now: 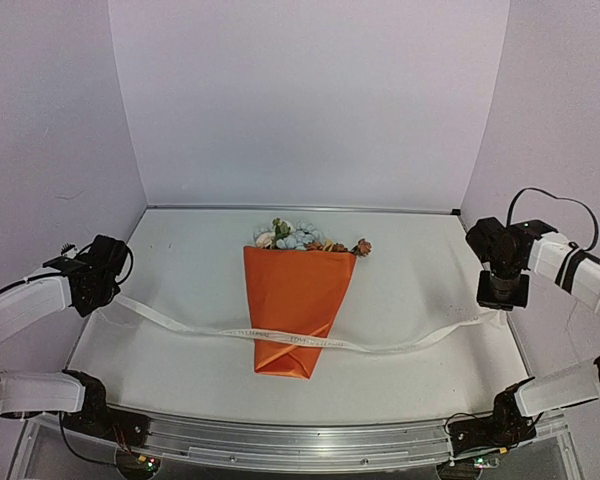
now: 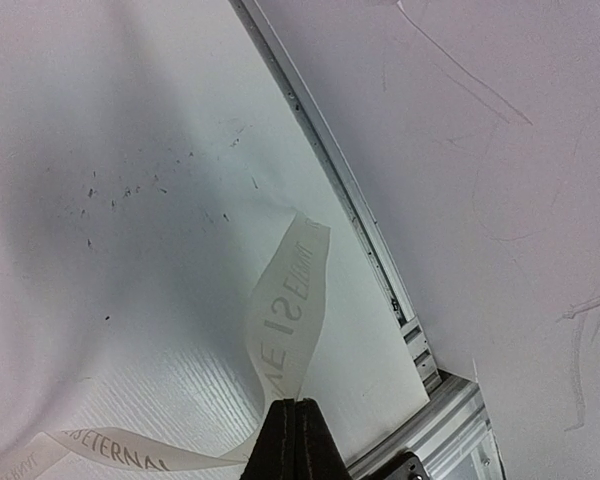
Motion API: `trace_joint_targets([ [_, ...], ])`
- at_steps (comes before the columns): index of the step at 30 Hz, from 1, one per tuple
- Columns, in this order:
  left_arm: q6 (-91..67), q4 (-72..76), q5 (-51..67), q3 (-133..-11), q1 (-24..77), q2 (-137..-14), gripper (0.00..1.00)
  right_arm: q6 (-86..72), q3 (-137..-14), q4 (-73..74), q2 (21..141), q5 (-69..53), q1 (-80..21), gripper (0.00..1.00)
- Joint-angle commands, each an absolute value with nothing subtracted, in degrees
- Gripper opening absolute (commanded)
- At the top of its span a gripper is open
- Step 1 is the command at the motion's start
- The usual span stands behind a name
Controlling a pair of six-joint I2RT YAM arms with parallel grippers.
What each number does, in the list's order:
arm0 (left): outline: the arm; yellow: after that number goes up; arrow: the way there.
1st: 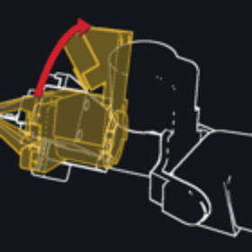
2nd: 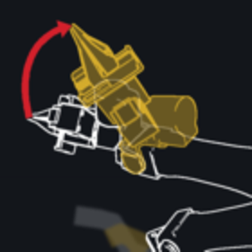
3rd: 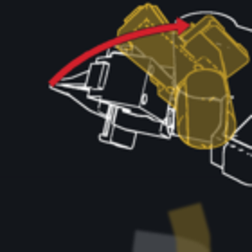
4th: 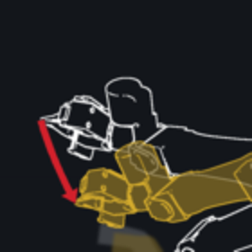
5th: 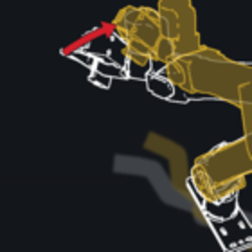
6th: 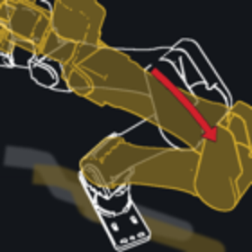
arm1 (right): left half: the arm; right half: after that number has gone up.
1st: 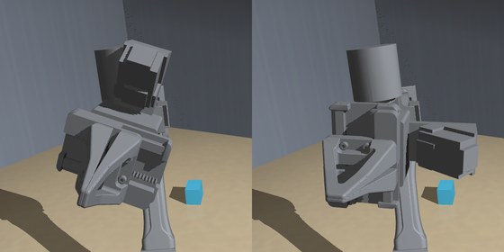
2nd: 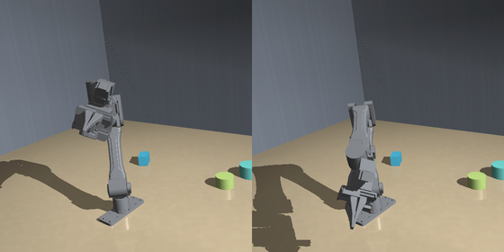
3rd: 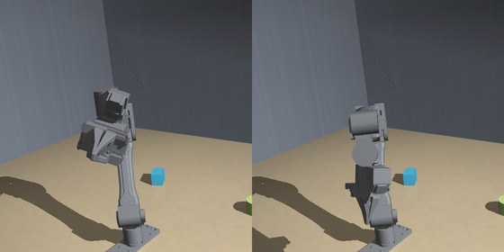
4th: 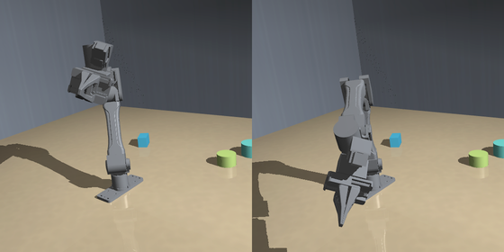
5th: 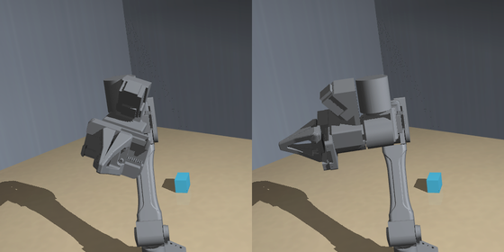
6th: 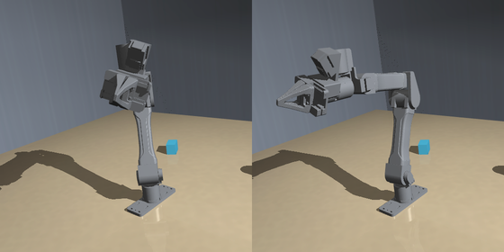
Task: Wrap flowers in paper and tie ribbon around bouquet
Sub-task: Straighten the ribbon at the center of the board.
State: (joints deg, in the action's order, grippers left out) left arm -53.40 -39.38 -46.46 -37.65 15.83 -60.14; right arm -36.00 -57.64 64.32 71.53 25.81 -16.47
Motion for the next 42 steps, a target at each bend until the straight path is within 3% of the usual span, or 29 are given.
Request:
trace_joint_targets([
  [1, -47.0, -34.4, -45.0, -38.9, 10.0, -60.0, 0.22, -36.0, -57.0, 64.9, 69.8, 26.0, -15.5, 0.00],
  [17, -38.5, -29.8, -40.5, -42.6, 1.4, -61.6, 0.65, -35.7, -56.4, 64.9, 69.4, 24.9, -13.9, 0.00],
  [23, -32.6, -27.9, -21.4, -47.2, 1.5, -64.7, 0.80, -35.9, -55.6, 65.0, 69.3, 24.9, -12.7, 0.06],
  [25, -32.9, -27.3, -14.2, -47.6, 1.7, -65.8, 0.82, -35.9, -55.7, 65.3, 69.3, 24.9, -12.1, 0.14],
  [29, -33.5, -24.4, -2.1, -47.3, 5.7, -68.1, 0.82, -36.0, -56.4, 66.5, 68.5, 24.8, -11.7, 0.48],
  [37, -37.7, -16.3, 9.1, -46.4, 16.8, -72.9, 0.79, -35.1, -58.8, 65.5, 66.5, 10.0, -12.5, 0.89],
  [42, -38.2, -12.8, 12.5, -47.0, 21.2, -77.2, 0.77, -36.1, -57.6, 59.0, 67.7, 1.6, -17.8, 0.92],
])
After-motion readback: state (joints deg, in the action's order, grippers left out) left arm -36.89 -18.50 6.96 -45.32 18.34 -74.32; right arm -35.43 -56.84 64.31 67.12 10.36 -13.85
